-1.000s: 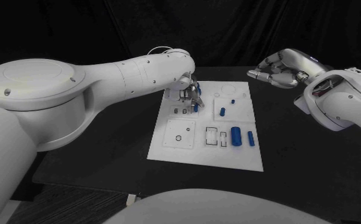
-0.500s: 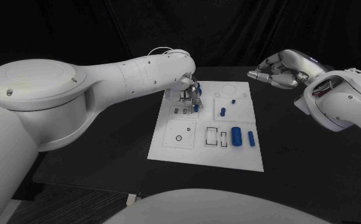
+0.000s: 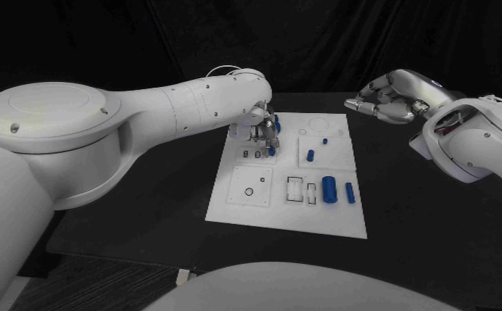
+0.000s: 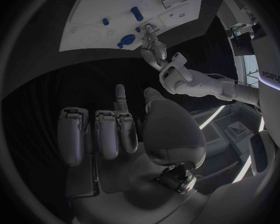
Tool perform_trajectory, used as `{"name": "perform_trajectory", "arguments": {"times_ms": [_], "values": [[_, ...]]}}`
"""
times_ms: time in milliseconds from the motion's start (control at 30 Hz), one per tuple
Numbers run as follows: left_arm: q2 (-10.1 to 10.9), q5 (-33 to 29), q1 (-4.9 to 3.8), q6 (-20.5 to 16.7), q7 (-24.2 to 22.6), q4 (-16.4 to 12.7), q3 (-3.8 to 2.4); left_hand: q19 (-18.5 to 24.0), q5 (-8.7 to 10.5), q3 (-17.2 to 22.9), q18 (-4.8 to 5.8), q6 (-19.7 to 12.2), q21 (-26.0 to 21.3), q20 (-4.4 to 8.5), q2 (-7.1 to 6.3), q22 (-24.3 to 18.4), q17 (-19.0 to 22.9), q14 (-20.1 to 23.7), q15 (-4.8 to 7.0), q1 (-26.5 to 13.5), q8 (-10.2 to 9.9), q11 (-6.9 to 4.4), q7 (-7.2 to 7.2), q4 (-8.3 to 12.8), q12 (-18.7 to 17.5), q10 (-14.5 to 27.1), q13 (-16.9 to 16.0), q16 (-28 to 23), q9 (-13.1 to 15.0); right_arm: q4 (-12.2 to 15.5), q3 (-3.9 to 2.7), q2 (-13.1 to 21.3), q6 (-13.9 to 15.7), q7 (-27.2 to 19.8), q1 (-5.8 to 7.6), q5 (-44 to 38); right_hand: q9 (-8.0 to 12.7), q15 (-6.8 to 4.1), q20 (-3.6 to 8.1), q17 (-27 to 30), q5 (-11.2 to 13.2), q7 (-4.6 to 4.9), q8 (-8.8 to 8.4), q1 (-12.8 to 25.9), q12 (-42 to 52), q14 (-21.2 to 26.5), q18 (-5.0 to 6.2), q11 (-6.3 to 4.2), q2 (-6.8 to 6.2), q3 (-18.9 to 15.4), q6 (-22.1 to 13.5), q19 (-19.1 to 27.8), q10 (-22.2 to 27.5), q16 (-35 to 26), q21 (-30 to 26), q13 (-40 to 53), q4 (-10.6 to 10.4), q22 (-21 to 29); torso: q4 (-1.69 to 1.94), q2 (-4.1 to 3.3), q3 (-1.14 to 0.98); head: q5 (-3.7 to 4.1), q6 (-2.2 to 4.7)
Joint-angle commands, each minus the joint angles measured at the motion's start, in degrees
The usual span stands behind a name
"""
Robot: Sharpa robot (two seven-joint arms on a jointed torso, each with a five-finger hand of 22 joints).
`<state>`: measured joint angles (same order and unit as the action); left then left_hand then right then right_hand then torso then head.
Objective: Assemble the parts on the task board
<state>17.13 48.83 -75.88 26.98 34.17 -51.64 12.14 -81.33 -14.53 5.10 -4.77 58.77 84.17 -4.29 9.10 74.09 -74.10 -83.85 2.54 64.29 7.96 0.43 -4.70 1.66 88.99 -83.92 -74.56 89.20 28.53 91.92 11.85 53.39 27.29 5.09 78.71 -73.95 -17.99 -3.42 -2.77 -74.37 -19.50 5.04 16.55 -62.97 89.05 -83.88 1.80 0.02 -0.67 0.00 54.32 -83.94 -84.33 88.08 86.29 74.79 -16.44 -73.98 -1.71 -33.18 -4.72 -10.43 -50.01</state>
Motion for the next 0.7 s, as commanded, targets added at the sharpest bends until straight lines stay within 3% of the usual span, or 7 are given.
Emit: {"name": "perform_trajectory", "arguments": {"times_ms": [33,300,700], "values": [[-0.03,0.0,0.15,0.64,-0.45,-0.06,-0.04,-0.45,-2.6,3.67,2.0,0.61,-0.7,0.35,-0.9,6.69,-15.9,-6.15,-0.05,0.78,-0.19,-0.15,0.34,1.0,1.01,-6.08,-15.44,0.8,1.82,-0.07,-0.05,-0.05,-0.29,0.91,-0.15,-0.08,-0.9,0.08,-0.19,-10.5,-0.13,-0.2,0.82,-0.65,0.95,-5.11,-0.29,0.41,0.64,0.79,-0.77,-3.45,-5.67,-0.91,-1.5,15.21,-0.21,-14.03,0.01,0.0,-0.02,-0.03,0.01],[0.12,0.0,0.17,0.23,-0.41,-0.3,-0.04,-0.84,-4.91,8.08,2.09,1.23,-0.68,0.54,-1.74,7.08,-15.9,-6.15,0.21,-0.21,-0.06,-0.37,0.55,2.73,1.01,-6.08,-15.44,0.8,2.77,-0.15,-0.05,-0.08,-0.56,1.03,-0.19,-0.08,-0.91,0.07,-0.19,-10.37,-0.12,-0.21,0.83,-0.68,0.95,-5.09,-0.28,0.41,0.63,0.79,-0.78,-3.43,-5.67,-0.98,-1.55,15.21,-0.19,-14.01,-0.01,-0.01,0.01,-0.22,0.01],[2.35,0.0,0.1,-2.07,0.77,-3.25,-0.04,-1.02,-4.72,9.76,2.1,1.4,-0.72,0.67,-2.5,7.19,-15.9,-6.15,0.35,-1.6,-0.08,-0.47,0.62,2.94,1.01,-6.08,-15.44,0.8,3.2,-0.15,-0.05,0.07,-0.87,1.28,-0.31,-0.08,-0.91,0.07,-0.19,-10.25,-0.11,-0.21,0.84,-0.73,0.95,-5.06,-0.25,0.4,0.62,0.78,-0.78,-3.39,-5.67,-1.04,-1.63,15.21,-0.17,-13.98,-0.01,-0.01,0.0,-0.5,0.01]]}}
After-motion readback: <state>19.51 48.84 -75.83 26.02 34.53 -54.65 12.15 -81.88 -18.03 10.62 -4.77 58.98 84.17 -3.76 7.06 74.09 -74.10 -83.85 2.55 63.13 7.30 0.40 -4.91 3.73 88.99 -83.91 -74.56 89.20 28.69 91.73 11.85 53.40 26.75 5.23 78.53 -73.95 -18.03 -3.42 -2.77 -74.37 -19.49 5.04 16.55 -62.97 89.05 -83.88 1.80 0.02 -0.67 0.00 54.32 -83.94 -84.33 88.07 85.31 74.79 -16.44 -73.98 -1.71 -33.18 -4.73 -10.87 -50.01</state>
